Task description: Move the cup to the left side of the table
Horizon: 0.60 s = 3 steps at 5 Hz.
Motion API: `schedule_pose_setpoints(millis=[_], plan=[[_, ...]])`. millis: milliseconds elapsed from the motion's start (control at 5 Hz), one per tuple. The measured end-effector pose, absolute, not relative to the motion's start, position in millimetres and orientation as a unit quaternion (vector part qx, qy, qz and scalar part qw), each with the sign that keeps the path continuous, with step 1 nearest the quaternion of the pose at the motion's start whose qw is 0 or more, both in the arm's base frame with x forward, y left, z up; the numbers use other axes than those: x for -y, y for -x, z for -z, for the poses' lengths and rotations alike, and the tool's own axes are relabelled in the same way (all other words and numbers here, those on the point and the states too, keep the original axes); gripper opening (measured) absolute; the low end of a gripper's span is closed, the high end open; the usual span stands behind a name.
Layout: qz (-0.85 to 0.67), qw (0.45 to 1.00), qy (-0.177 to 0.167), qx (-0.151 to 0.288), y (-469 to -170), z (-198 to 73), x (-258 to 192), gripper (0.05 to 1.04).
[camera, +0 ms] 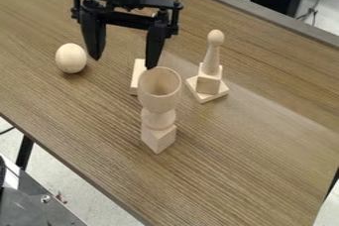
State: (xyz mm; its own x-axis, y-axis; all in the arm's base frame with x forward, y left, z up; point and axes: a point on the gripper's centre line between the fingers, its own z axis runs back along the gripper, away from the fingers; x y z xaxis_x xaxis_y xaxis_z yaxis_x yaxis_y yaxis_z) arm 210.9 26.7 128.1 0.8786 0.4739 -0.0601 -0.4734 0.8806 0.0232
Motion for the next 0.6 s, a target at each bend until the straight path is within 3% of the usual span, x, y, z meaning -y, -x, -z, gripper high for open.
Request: schedule_pose_setpoints(millis=[600], plan=[[-0.259, 0.965, 0.01, -0.028, -210.7, -109.3, -22.3, 0.989]])
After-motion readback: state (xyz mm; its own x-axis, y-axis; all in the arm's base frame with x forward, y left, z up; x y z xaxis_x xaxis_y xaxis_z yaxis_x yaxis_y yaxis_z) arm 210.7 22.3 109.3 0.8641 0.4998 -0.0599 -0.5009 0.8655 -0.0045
